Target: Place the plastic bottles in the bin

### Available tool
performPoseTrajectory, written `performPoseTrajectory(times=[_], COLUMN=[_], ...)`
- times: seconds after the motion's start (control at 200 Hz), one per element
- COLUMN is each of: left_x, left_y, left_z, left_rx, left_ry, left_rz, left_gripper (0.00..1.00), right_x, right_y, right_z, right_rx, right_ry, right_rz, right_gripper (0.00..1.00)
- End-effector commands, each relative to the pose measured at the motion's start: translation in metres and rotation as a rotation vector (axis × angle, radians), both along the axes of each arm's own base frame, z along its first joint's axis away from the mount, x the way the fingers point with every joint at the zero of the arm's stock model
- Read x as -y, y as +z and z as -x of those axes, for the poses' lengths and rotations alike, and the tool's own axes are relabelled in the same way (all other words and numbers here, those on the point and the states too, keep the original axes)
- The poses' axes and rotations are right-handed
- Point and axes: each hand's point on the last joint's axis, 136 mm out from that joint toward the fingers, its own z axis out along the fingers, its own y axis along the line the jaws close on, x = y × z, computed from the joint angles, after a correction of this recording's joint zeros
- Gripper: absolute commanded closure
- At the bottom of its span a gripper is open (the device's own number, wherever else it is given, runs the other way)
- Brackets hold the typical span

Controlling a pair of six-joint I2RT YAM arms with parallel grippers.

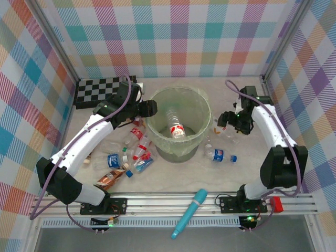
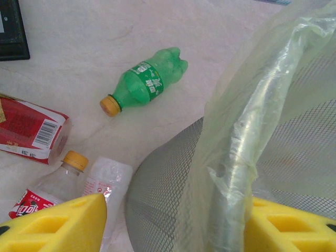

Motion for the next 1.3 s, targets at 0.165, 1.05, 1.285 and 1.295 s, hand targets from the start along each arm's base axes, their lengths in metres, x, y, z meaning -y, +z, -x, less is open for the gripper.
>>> performPoseTrajectory(times=[0.165,1.05,1.285,1.295], left_x=[0.004,0.002,0.001,0.002], left_y=[-0.022,-0.023,-0.023,-0.022], left_z=[0.005,0.002,0.003,0.003], left_rx=[-0.068,-0.071,-0.067,-0.067], left_ry=[-0.020,-0.006,-0.005,-0.006], left_rz=[-0.052,-0.062,-0.064,-0.063], left_gripper=[0.38,0.38,0.38,0.38], right_x=[0.004,-0.007,-0.001,-0.001], right_y=[-0.024,-0.107,-0.097,-0.096], right_z=[-0.029,-0.048,-0.043,-0.043], right_rx=[0.031,-0.125,-0.114,-0.114], right_ry=[0.058,0.004,-0.012,-0.012], right_rz=[0.072,0.062,0.094,0.095], right_gripper=[0.12,0.11,0.27,0.27])
